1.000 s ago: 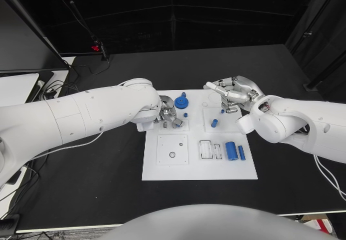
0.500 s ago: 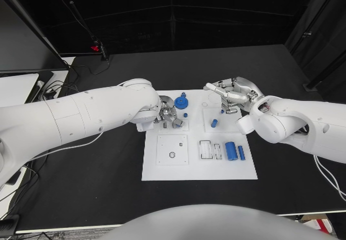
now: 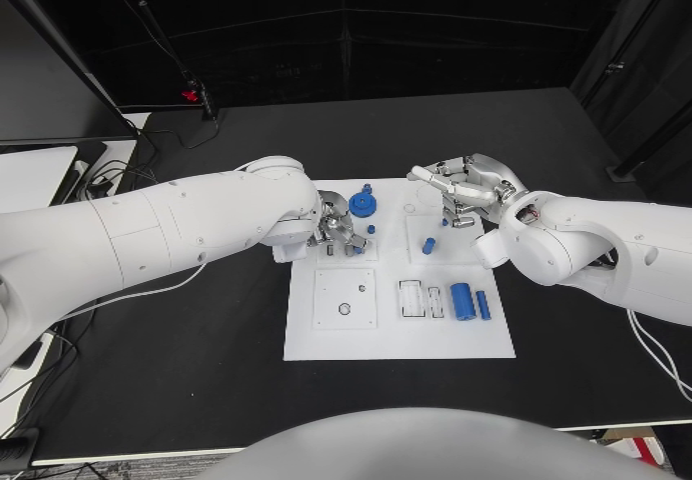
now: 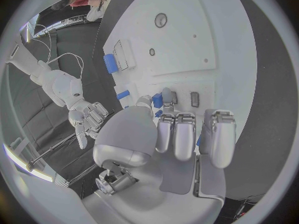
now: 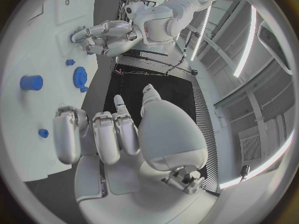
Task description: Assemble the parts on the task board
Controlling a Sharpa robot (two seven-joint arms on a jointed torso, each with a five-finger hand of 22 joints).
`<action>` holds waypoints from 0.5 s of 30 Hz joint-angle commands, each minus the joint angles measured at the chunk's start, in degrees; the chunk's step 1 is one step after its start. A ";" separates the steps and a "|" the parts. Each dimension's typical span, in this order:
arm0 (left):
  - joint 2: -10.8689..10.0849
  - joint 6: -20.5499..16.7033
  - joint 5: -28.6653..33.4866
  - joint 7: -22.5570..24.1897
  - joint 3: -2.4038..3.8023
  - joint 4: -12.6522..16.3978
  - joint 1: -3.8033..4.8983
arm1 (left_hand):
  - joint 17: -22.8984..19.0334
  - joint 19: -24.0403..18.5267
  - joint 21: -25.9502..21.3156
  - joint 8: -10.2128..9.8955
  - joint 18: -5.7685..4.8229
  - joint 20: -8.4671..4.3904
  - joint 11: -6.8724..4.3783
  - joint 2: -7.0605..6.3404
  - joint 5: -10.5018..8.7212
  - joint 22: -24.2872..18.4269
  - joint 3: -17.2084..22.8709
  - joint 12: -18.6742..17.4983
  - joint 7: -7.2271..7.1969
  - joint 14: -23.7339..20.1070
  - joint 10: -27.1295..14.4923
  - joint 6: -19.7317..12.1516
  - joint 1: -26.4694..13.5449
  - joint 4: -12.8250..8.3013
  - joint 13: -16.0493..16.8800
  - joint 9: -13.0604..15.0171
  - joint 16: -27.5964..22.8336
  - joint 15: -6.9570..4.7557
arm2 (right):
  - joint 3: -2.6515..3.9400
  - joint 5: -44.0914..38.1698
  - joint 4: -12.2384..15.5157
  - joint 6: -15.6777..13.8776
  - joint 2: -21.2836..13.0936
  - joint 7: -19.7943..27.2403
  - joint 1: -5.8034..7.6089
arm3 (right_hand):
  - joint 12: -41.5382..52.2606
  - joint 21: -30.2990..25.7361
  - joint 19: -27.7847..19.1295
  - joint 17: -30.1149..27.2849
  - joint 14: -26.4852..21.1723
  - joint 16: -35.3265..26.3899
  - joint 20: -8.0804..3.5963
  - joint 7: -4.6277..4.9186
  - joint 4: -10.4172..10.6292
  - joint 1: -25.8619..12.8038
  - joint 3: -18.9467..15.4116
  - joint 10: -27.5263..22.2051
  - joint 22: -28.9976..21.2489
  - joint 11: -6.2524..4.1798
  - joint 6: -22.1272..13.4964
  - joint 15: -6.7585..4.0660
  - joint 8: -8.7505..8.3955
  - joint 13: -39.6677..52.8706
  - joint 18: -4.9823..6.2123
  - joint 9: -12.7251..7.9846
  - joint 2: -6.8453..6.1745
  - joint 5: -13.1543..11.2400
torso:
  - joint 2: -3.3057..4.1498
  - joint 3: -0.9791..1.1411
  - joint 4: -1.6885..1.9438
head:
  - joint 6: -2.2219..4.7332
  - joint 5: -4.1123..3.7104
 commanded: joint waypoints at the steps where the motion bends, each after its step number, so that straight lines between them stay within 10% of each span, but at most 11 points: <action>1: 0.03 0.83 -0.19 -0.32 0.03 -0.06 0.06 | 15.09 5.97 0.18 -0.48 -0.37 -0.17 -0.08 -0.43 -0.45 15.09 -0.60 0.36 -0.06 6.21 6.18 0.48 -1.32 -0.05 15.39 0.21 0.05 0.01 | 0.01 0.13 0.05 0.50 0.05 -0.01 0.05 | 0.15 -0.16 -0.18 15.09 5.95 0.14 -0.01 0.68 0.07 0.05 -0.28 5.97 11.55 0.39 -0.36 0.28 0.31 15.08 1.09 0.01 0.59 0.34 | -0.01 0.01 0.00 | -0.04 0.03; 15: 0.07 -0.15 -0.19 -0.08 0.03 -0.14 0.06 | 15.09 5.97 0.18 -1.26 -0.37 0.01 0.10 0.02 -4.58 15.09 -2.44 0.36 0.14 6.21 6.18 0.86 -5.93 -0.07 15.39 1.60 0.05 0.21 | 0.01 0.13 0.07 0.48 0.02 -0.18 0.03 | 0.15 -0.15 -0.17 15.09 5.95 0.14 0.00 0.69 0.05 0.14 -0.29 5.97 11.56 0.39 -0.40 0.29 0.37 15.08 1.08 0.02 0.66 0.37 | 0.02 0.01 -0.04 | 0.01 0.09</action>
